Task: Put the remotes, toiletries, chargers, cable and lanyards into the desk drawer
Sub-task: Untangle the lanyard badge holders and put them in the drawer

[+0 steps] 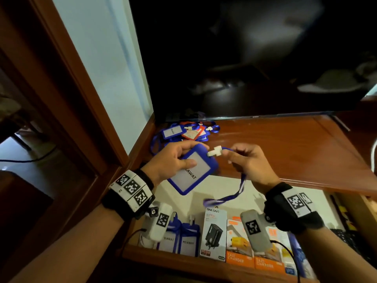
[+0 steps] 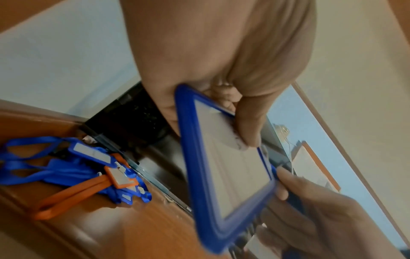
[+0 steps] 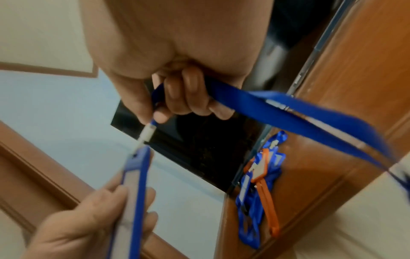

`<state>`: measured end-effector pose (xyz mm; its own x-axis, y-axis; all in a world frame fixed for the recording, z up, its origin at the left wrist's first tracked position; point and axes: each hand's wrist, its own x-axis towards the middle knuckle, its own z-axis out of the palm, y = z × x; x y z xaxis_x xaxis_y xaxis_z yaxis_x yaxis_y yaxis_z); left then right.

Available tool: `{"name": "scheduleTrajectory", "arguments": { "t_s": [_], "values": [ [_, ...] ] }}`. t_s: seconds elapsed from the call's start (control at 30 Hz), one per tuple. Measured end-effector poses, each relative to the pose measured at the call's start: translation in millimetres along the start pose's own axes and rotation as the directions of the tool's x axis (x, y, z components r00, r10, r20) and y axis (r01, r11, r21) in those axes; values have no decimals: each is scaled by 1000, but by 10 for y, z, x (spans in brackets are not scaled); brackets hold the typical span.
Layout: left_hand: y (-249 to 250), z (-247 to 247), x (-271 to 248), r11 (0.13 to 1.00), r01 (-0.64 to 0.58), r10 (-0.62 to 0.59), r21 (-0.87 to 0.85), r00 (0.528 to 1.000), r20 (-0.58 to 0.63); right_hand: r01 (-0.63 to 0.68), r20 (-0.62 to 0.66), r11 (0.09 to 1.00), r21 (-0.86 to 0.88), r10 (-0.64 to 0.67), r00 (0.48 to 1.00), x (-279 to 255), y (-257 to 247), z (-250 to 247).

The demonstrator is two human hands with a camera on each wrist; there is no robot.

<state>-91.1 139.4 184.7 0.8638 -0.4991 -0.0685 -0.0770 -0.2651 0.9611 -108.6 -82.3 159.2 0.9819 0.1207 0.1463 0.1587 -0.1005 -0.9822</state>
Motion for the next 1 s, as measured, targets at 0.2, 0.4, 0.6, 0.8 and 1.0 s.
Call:
{"name": "scheduleTrajectory", "arguments": {
  "t_s": [0.2,0.4,0.6,0.8,1.0],
  "values": [
    [-128,-94,-131,941,-80,-21,-327,956,-293,83,-70,996,12,-82,994,-111,-69,514],
    [-293,92,-334,741,-188,-117,-645,909,-399,0,-123,999,36,5,992,-260,105,1129],
    [-517,213,-429,785,-149,-135,-601,906,-402,-120,-75,992,50,123,989,-389,207,1234],
    [-577,-245,-328,972,-107,118,209,992,-38,-302,153,943,-140,322,934,-489,218,944],
    [-357,-296,-296,684,-232,-162,692,876,454,-336,382,880,-337,454,805,-563,169,829]
  ]
}}
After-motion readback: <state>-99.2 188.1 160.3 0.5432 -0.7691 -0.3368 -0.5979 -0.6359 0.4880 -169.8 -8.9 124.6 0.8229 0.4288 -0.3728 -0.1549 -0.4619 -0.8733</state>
